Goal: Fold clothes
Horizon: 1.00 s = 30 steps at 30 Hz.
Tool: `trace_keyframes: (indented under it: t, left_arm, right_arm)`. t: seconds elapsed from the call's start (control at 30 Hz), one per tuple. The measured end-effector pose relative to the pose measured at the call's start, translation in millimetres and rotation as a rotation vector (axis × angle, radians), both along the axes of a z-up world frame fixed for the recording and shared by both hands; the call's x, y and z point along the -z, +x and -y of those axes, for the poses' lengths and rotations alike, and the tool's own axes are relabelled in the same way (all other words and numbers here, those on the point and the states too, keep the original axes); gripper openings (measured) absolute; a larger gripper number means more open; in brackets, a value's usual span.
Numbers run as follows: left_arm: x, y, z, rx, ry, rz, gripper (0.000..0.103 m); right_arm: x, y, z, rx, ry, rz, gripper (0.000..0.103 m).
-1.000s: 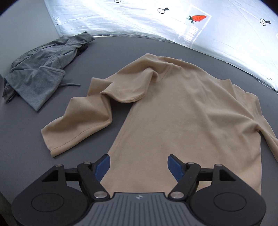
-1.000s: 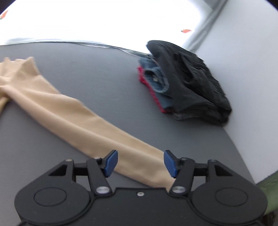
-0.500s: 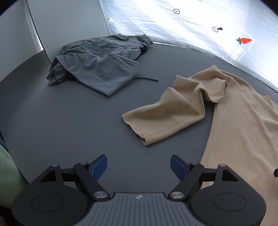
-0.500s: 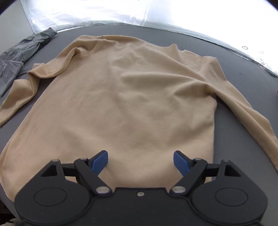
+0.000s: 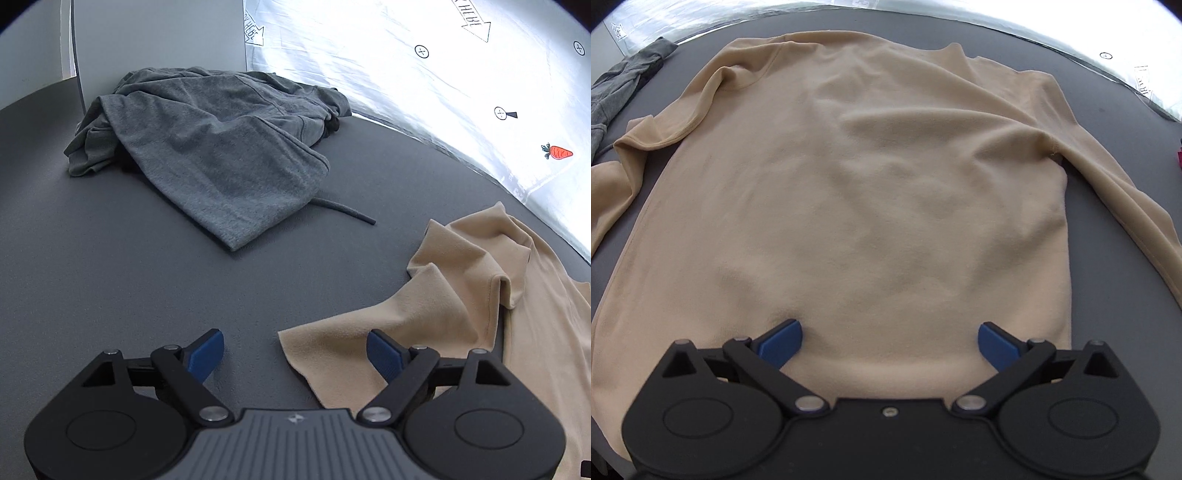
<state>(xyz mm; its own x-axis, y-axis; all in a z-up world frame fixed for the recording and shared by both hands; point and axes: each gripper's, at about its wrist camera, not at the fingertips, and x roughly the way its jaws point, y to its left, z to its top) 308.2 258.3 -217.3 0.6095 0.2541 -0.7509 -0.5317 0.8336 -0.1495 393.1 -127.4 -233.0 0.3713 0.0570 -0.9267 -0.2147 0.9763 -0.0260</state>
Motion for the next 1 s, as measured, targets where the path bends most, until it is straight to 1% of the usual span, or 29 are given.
trace_keyframes:
  t: [0.1, 0.23, 0.3, 0.33, 0.43, 0.47, 0.57, 0.67, 0.73, 0.87, 0.9, 0.97, 1.0]
  left_arm:
    - [2, 1, 7, 0.012, 0.005, 0.017, 0.087]
    - [-1, -1, 23, 0.084, -0.018, 0.034, 0.087]
    - [0, -4, 30, 0.113, 0.000, 0.032, 0.088]
    - [3, -3, 35, 0.114, 0.024, 0.018, 0.088]
    - [12, 1, 49, 0.107, 0.128, -0.010, 0.089]
    - [14, 3, 51, 0.108, 0.144, -0.010, 0.090]
    - [13, 10, 50, 0.106, 0.142, 0.005, 0.090]
    - [11, 21, 40, 0.085, 0.146, -0.012, 0.091]
    - [13, 27, 35, 0.104, 0.141, -0.009, 0.094]
    - [15, 34, 33, 0.142, 0.161, -0.012, 0.095]
    - [14, 35, 33, 0.140, 0.157, -0.013, 0.093]
    - [12, 36, 37, 0.143, 0.167, -0.001, 0.082]
    - [11, 37, 40, 0.141, 0.181, 0.000, 0.070]
  right_arm:
    - [-1, -2, 4, -0.012, 0.014, -0.001, 0.103]
    - [0, -1, 3, -0.033, 0.014, 0.004, 0.103]
    - [1, 0, 3, -0.045, 0.016, 0.004, 0.103]
    - [1, 1, 2, -0.053, 0.016, 0.004, 0.103]
    - [1, 4, 1, -0.075, 0.017, 0.003, 0.103]
    - [1, 4, 1, -0.081, 0.016, 0.001, 0.103]
    - [0, 7, -1, -0.097, 0.014, -0.003, 0.103]
    - [0, 9, -2, -0.105, 0.009, -0.015, 0.103]
    - [0, 11, -3, -0.115, 0.005, -0.027, 0.103]
    - [0, 13, -4, -0.115, 0.001, -0.037, 0.103]
    - [0, 13, -4, -0.111, 0.002, -0.037, 0.103]
    - [0, 12, -3, -0.103, 0.003, -0.036, 0.103]
    - [0, 12, -3, -0.097, 0.003, -0.036, 0.103]
